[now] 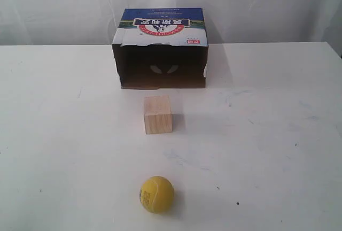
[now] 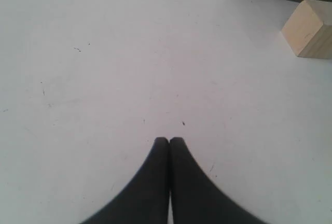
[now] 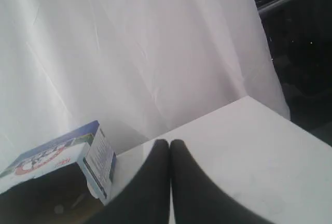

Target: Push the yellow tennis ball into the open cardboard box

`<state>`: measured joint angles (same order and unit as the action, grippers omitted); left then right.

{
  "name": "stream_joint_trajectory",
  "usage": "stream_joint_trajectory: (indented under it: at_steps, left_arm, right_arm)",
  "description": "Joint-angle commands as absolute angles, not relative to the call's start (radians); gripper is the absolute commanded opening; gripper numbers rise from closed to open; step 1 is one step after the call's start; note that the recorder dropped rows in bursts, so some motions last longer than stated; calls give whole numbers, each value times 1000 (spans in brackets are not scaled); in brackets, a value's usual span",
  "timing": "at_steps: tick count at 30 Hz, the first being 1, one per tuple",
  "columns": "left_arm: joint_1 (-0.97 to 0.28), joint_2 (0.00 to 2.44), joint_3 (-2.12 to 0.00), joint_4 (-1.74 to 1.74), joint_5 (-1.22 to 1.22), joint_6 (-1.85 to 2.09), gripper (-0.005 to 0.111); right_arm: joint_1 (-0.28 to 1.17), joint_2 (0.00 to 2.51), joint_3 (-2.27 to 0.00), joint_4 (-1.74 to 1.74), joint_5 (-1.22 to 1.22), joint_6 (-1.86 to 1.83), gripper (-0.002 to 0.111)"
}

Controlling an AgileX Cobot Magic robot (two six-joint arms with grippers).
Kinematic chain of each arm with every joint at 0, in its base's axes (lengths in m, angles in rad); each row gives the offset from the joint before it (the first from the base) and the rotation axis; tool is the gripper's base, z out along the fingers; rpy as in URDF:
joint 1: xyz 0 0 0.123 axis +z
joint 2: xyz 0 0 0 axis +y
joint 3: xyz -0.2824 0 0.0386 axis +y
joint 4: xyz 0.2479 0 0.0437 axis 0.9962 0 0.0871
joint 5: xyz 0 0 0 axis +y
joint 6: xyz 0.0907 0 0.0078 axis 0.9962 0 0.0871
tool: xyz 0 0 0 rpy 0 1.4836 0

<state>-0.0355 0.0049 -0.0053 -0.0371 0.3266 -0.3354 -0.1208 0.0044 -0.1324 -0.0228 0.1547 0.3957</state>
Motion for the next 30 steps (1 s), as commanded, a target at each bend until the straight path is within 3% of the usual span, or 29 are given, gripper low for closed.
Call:
stream_joint_trajectory:
  at_steps: [1,6,15,30]
  left_arm:
    - [-41,0,0,-41,362,-333,0]
    - [-41,0,0,-41,362,-333,0]
    - [-41,0,0,-41,362,-333,0]
    - [-41,0,0,-41,362,-333,0]
  right_arm:
    - [-107,44,-297,130,380,126,0]
    - [-68,256,-478,541,579,-389,0]
    - [54,702,-710,585,806,-529,0]
    - [578,1270,-929,505,721,-522,0]
